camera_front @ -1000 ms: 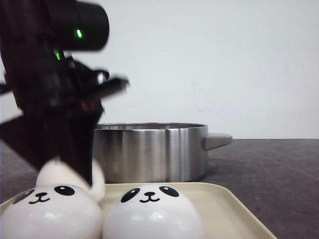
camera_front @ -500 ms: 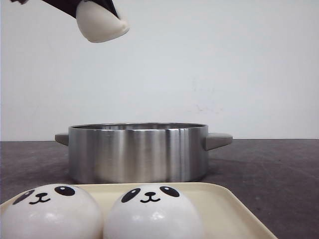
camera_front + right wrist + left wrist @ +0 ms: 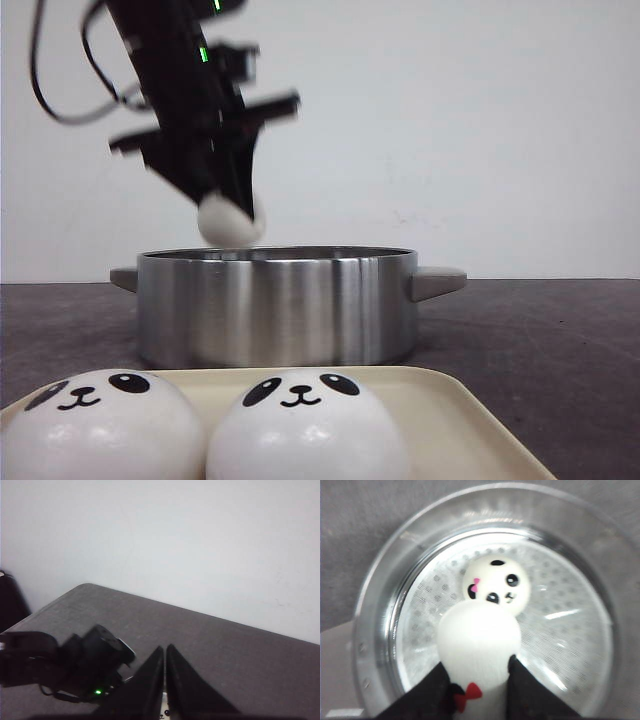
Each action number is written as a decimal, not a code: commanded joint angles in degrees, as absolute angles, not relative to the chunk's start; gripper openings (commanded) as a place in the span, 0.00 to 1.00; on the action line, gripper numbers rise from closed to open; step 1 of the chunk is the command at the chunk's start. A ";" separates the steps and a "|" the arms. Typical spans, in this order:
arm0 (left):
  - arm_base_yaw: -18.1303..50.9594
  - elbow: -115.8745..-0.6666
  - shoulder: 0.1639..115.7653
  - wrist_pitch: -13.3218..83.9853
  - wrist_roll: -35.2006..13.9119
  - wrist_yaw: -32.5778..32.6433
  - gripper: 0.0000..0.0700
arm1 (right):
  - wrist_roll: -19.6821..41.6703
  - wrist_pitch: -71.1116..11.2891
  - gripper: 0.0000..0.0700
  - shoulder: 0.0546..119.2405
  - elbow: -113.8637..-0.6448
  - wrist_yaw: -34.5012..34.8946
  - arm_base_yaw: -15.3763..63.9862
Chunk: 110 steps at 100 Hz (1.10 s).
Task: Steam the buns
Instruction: 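Lower the bun into the pot, open the left gripper, withdraw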
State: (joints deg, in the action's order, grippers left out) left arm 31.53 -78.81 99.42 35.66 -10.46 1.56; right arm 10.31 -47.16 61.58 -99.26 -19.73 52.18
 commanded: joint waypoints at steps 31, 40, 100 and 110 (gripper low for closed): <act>29.98 -80.14 107.98 31.29 -10.22 4.56 0.13 | 10.37 -49.32 0.00 62.08 -100.18 -19.97 52.84; 29.85 -80.14 108.05 30.92 -10.70 4.56 0.39 | 10.57 -49.87 0.00 62.08 -100.18 -19.97 52.86; 30.15 -91.39 103.44 38.96 -15.05 4.03 0.79 | 15.31 -60.10 0.00 63.99 -100.05 -19.70 52.62; 30.79 -91.44 97.36 38.02 -16.16 4.03 0.79 | 17.82 -66.04 0.00 65.45 -99.02 -19.53 52.64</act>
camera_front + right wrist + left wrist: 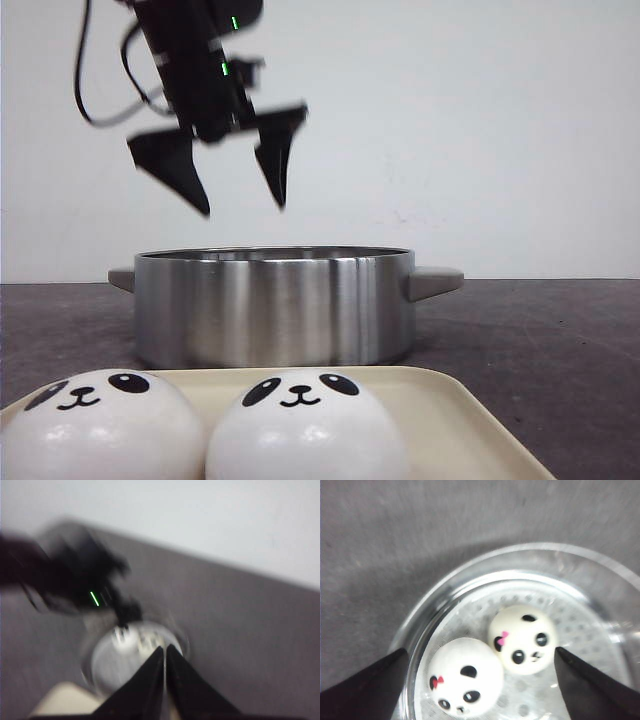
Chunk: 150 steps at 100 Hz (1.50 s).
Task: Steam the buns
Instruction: 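Lower the bun into the pot, open the left gripper, withdraw, then lower the right gripper onto a tray bun and grasp it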
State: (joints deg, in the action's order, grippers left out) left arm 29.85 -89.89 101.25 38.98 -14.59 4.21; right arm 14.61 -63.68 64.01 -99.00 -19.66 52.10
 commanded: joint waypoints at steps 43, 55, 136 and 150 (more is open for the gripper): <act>35.29 -91.44 69.01 47.83 -15.86 4.08 0.79 | 26.70 -57.17 0.00 67.37 -76.77 -10.37 54.57; 35.90 -91.44 62.43 51.22 -15.79 4.08 0.79 | 31.68 -51.29 0.00 67.81 -68.55 -5.56 57.10; 35.92 -91.42 48.18 62.22 -15.70 4.93 0.79 | 44.53 -45.71 0.79 86.72 -59.09 -0.34 69.12; 35.92 -91.42 48.18 62.26 -15.70 4.93 0.79 | 44.21 -43.79 0.79 90.35 -59.09 -1.89 68.38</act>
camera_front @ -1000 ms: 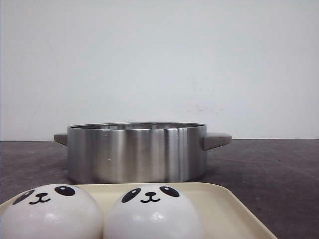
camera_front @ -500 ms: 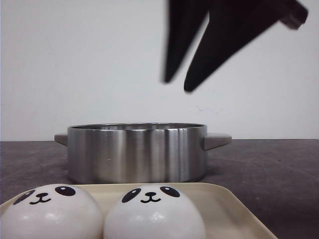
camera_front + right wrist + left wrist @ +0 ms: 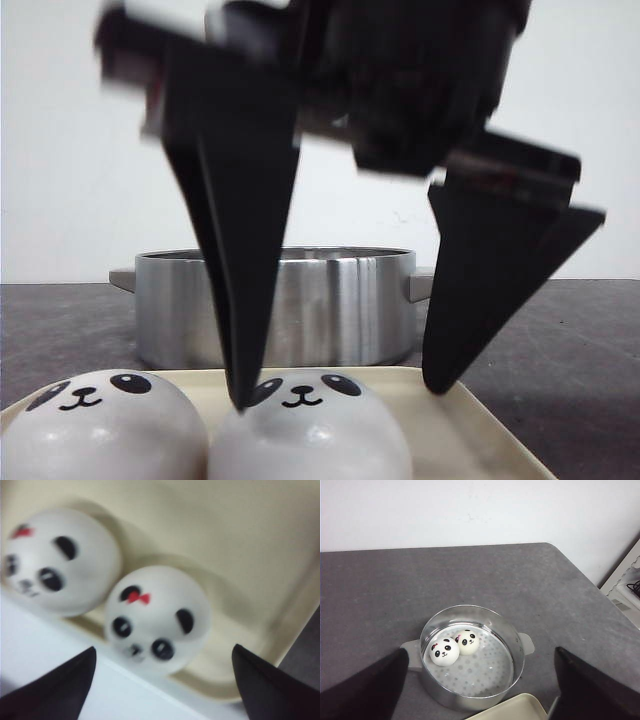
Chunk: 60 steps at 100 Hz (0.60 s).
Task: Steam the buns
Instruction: 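Lower the right gripper onto a tray bun and grasp it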
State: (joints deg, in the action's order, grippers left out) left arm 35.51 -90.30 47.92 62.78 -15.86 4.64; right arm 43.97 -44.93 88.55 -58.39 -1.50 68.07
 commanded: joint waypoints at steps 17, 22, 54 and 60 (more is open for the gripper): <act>35.92 -91.42 48.18 63.42 -15.70 4.93 0.79 | 44.16 -40.18 0.79 92.36 -59.09 -1.02 67.53; 35.92 -91.42 48.18 63.83 -15.70 4.93 0.79 | 44.18 -40.03 0.79 92.77 -59.09 -0.30 67.22; 35.92 -91.42 48.18 65.01 -15.70 4.93 0.79 | 44.18 -40.29 0.31 95.04 -59.09 2.92 66.94; 35.92 -91.42 48.18 65.04 -15.70 4.93 0.79 | 44.14 -40.23 0.05 95.04 -59.09 2.22 66.94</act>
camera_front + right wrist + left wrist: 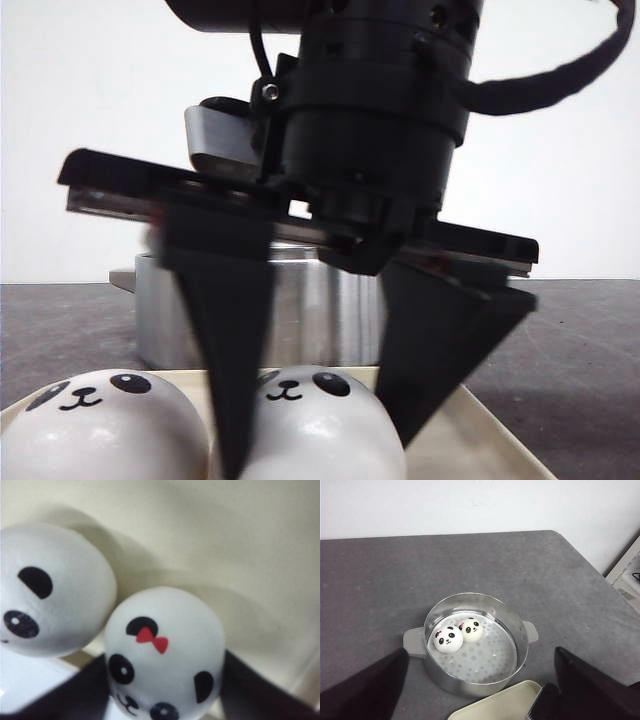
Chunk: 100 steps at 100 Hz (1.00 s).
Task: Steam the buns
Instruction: 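Lower the right gripper onto a tray bun and grasp it, then lift the bun with the right gripper and carry it over the pot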
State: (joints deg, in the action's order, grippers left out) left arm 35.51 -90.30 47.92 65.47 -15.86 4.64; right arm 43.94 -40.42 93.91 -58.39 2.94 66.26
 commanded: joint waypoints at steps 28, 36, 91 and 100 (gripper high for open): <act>35.92 -91.42 48.18 65.06 -15.68 4.93 0.79 | 41.89 -40.95 0.00 93.54 -59.66 -1.69 67.68; 35.92 -91.42 48.18 65.17 -15.68 4.93 0.79 | 41.56 -41.28 0.00 90.26 -60.73 -1.54 69.04; 35.90 -91.42 48.31 61.45 -15.46 4.95 0.79 | 24.91 -47.97 0.00 81.71 -85.69 -15.51 63.00; 35.90 -91.42 48.31 61.71 -15.46 4.95 0.79 | 22.26 -46.59 0.00 84.51 -85.91 -13.65 57.17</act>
State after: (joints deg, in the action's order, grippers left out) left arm 35.51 -90.30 47.92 62.02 -15.84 4.64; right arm 26.81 -47.13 81.62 -85.06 -14.37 59.70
